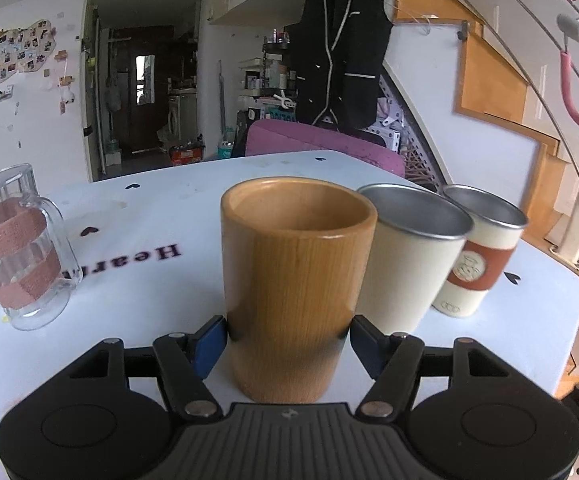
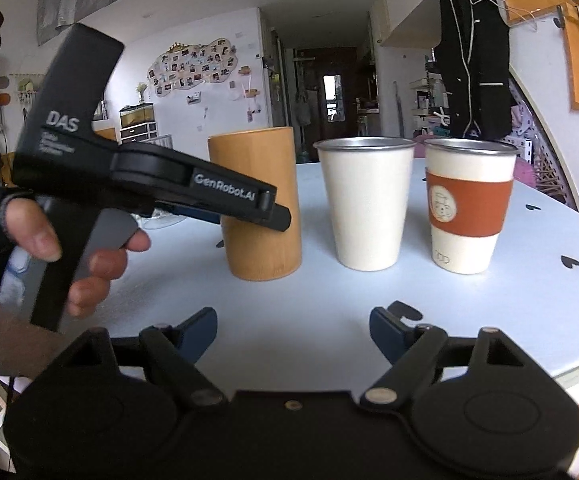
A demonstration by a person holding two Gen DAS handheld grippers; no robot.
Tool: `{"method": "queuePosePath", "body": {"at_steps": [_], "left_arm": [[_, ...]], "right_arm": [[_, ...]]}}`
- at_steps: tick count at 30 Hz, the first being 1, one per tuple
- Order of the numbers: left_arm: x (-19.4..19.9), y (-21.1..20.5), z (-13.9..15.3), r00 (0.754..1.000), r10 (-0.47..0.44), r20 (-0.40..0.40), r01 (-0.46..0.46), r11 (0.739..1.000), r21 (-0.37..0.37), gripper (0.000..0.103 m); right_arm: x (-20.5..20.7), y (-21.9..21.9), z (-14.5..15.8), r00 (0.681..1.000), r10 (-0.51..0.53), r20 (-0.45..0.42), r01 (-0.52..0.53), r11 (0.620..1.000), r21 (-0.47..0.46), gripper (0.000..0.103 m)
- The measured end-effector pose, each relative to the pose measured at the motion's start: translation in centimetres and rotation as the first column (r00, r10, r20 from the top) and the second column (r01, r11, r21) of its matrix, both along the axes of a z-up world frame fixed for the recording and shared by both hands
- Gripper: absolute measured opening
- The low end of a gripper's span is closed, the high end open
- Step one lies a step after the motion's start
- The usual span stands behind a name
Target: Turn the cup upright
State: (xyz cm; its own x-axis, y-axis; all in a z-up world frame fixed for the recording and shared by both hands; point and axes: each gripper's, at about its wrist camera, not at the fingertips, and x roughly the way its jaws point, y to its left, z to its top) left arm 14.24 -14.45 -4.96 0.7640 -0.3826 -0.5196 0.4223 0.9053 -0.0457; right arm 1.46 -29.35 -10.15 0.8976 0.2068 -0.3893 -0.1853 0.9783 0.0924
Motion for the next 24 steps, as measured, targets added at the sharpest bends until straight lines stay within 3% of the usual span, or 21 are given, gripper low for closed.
{"method": "queuePosePath", "body": {"at_steps": [7, 11, 24], "left_arm": [[0.2, -0.1, 0.0, 1.0, 0.015, 0.0, -0.015, 1.0, -0.008, 0.069], [-1.1, 1.1, 0.6, 0.999, 0.037, 0.013, -0.036, 0.998, -0.048, 0.084], [-8.7, 6.1, 4.0, 0.982, 0.123, 0.143, -0.116, 0.992, -0.053, 0.1]], "right_arm": [[-0.1, -0.6, 0.5, 1.0, -0.015, 0.011, 0.015, 1.0, 0.013, 0.084], [-0.4, -1.0, 1.6, 0.999, -0.033, 0.032, 0.032, 0.999, 0.024, 0.084], [-2.0, -0.8, 6.0, 0.989, -0.09, 0.119, 0.088, 0.996, 0.021, 0.091]]}}
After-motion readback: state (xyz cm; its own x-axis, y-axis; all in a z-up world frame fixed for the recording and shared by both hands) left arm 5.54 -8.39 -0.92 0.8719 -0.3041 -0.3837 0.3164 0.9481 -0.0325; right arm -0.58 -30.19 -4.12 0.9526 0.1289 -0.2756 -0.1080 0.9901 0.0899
